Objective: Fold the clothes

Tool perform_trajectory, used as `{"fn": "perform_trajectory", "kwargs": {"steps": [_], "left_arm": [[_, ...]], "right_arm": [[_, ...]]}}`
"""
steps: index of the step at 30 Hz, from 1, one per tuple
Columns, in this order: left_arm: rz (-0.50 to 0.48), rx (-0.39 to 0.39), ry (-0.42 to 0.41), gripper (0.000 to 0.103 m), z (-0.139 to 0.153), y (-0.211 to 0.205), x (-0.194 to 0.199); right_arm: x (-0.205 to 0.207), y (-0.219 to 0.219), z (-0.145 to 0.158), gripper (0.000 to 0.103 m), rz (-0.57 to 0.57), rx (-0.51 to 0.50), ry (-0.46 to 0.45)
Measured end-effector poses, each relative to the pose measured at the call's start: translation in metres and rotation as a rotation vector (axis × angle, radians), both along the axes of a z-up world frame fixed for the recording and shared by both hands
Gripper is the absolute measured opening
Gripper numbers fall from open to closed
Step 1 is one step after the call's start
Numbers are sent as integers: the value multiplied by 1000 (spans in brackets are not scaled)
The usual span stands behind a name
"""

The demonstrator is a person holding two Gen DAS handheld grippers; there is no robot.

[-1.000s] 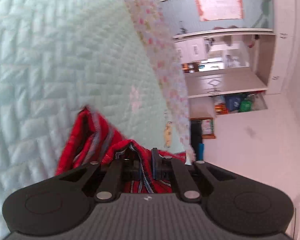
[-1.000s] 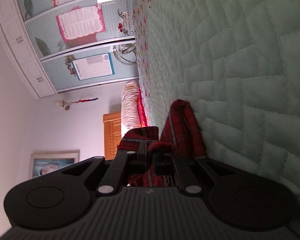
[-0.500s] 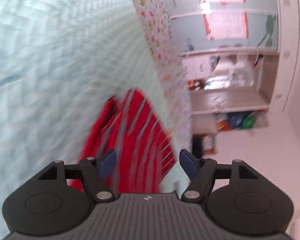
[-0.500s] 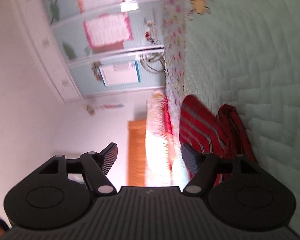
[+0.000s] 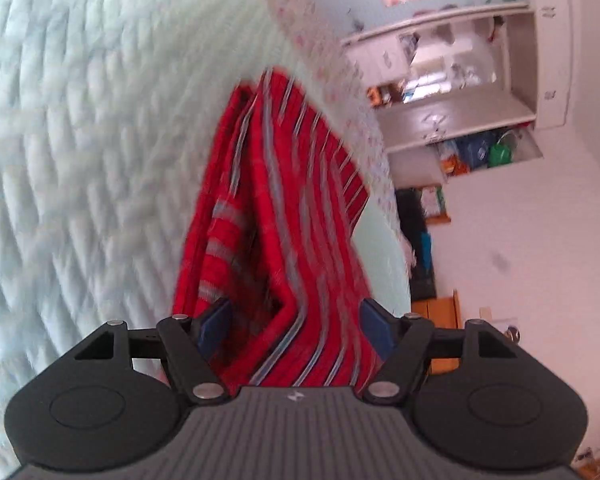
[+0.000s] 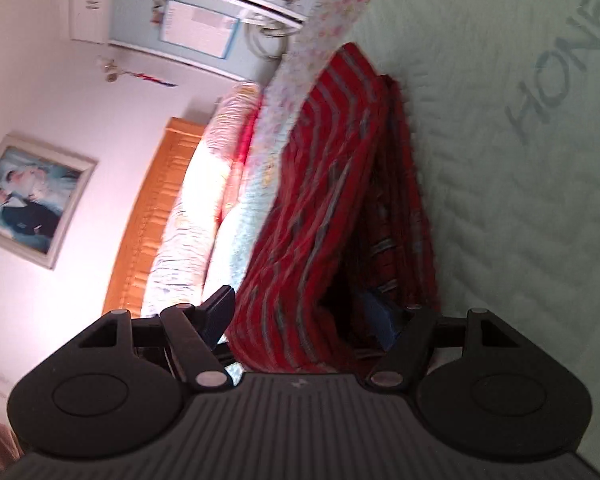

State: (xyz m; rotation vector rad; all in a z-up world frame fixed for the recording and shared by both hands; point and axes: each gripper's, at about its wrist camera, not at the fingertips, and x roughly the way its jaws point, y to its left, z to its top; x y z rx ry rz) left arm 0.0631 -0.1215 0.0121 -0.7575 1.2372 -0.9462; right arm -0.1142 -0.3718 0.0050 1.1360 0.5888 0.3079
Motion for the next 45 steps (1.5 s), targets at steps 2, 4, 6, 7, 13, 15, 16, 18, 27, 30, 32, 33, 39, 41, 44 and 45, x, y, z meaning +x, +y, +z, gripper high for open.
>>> {"fn": "perform_trajectory", "kwargs": {"steps": [2,4,6,7,13,15,16,18,27,30,32,33,39,41,44,45], "left_arm": [[-34,-12,14,66,-4,-3,-4],[-55,-21,3,54,1,-3,-7],[-76,-16,11,26,8,1,-6],[-91,-13,16,25,11,5,-5],[-199,175,-9,23,-3,1,-1],[-213,204,-38,23,-5,-6,-1],[-209,210,-41,23,-4,-6,-2],[-191,215,-39,26,0,-3,-7],[2,324,-280,38,90,13,-26],[-27,279,-382,43,110,-32,-10],[-49,269,-430,43,109,-70,11],[-41,277,-444,43,106,-87,22],[50,340,-503,42,92,-150,80],[60,366,-546,43,86,-162,93],[129,425,-551,43,78,-163,111],[165,416,-531,42,77,-157,114]], "right_arm": [[-1,3,7,60,8,-26,-28],[5,6,12,34,29,-36,-31],[13,4,17,13,41,-21,-1],[9,2,18,11,49,15,7],[15,-1,-3,11,127,-63,178],[20,3,-8,11,133,-91,181],[22,4,-7,11,134,-109,174],[21,6,0,15,135,-149,174],[-16,-19,53,23,-77,-203,107],[6,-25,56,23,-122,-100,37],[32,-28,53,23,-139,-39,11],[48,-30,51,23,-148,-18,6],[139,-32,43,23,-151,33,-12],[164,-30,42,26,-144,15,-9],[190,-31,33,32,-155,17,9],[196,-33,29,32,-171,22,18]]}}
